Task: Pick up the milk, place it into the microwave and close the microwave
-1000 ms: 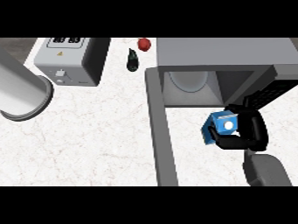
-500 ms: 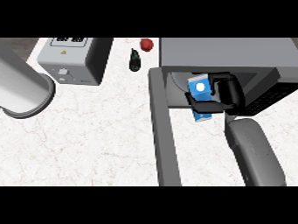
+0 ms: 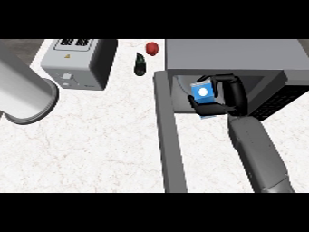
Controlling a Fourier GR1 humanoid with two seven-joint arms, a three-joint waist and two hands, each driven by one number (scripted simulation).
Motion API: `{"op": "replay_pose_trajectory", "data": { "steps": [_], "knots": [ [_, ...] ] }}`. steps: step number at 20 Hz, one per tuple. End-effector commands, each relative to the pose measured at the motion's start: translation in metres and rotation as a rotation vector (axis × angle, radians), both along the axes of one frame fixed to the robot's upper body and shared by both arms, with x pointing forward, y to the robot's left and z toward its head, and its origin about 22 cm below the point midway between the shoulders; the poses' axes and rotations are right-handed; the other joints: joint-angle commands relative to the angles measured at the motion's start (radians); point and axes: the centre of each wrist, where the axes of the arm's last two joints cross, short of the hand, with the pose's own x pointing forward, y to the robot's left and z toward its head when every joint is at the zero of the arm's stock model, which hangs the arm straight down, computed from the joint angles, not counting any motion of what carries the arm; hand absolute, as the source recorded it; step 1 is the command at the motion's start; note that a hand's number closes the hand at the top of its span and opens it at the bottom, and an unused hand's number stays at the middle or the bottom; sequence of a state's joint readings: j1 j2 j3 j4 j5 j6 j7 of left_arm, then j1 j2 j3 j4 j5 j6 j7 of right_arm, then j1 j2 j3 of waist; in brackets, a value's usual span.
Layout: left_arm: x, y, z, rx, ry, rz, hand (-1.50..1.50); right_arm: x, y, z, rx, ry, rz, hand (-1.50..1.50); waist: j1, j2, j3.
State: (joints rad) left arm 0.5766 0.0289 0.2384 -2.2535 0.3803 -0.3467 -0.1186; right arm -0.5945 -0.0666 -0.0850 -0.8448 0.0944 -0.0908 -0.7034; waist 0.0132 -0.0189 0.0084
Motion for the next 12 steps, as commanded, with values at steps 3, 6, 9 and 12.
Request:
{"op": "replay_pose_trajectory", "data": {
  "steps": [3, 6, 9, 12],
  "knots": [
    [0.005, 0.000, -0.004, -0.007, -0.010, -0.041, -1.50, 0.044, 0.011, 0.043, -0.051, 0.085, -0.085, 1.50, 0.065, 0.040, -0.008],
    [0.014, 0.002, -0.004, -0.003, -0.006, -0.043, -1.50, 0.044, 0.012, 0.040, -0.087, 0.066, -0.093, 1.50, 0.070, 0.045, -0.008],
    [0.019, -0.005, -0.002, -0.010, -0.038, -0.073, -1.50, 0.049, -0.001, 0.048, -0.136, 0.002, -0.151, 1.50, 0.089, 0.050, -0.009],
    [0.021, -0.004, 0.002, -0.006, -0.033, -0.087, -1.50, 0.043, 0.002, 0.035, -0.142, -0.005, -0.171, 1.50, 0.106, 0.056, -0.009]
  ]
}}
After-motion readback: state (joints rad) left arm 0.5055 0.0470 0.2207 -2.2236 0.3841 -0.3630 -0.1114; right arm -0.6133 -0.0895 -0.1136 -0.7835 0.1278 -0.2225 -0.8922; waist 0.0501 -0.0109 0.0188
